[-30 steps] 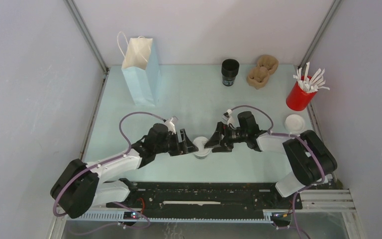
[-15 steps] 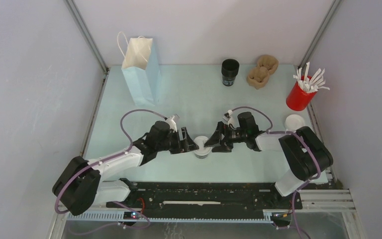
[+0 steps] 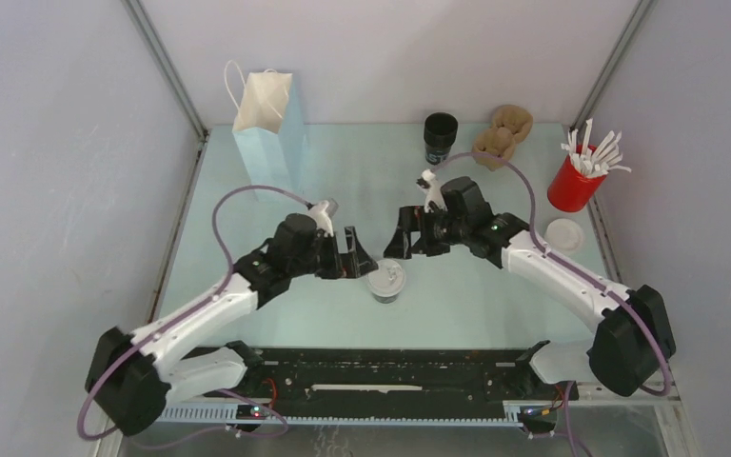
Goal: Pack the takeout coffee
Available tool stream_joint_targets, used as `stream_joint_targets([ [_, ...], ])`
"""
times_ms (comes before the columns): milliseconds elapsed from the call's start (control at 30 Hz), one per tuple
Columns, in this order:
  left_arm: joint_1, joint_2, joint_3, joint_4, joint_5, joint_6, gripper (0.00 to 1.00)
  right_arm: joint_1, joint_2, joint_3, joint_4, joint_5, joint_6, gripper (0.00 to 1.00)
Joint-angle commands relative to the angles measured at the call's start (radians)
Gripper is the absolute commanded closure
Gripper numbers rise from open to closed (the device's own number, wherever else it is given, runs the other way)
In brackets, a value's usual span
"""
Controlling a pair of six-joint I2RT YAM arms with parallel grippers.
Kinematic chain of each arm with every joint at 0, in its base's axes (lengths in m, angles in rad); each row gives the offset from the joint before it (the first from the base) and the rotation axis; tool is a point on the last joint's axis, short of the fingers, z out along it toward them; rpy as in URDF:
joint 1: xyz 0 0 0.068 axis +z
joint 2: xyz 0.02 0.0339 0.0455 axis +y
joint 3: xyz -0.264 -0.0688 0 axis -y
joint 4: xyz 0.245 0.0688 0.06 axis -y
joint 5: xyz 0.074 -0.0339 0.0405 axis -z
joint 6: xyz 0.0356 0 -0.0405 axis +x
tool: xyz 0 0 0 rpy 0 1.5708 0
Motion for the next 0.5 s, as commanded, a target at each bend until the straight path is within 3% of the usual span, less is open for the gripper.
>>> stream_joint_targets([
  [0, 0.007, -0.208, 0.107, -0.175, -0.147, 0.088, 0.0, 0.144, 0.03, 0.159, -0.321, 0.322, -0.197, 0.0],
  [233, 0.009, -0.58, 0.059, -0.349, -0.436, 0.139, 0.0, 0.32, 0.163, 0.365, -0.459, 0.536, -0.279, 0.0],
  [467, 0.009, -0.676, 0.036, -0.403, -0.474, 0.144, 0.0, 0.391, 0.255, 0.428, -0.494, 0.56, -0.306, 0.0],
])
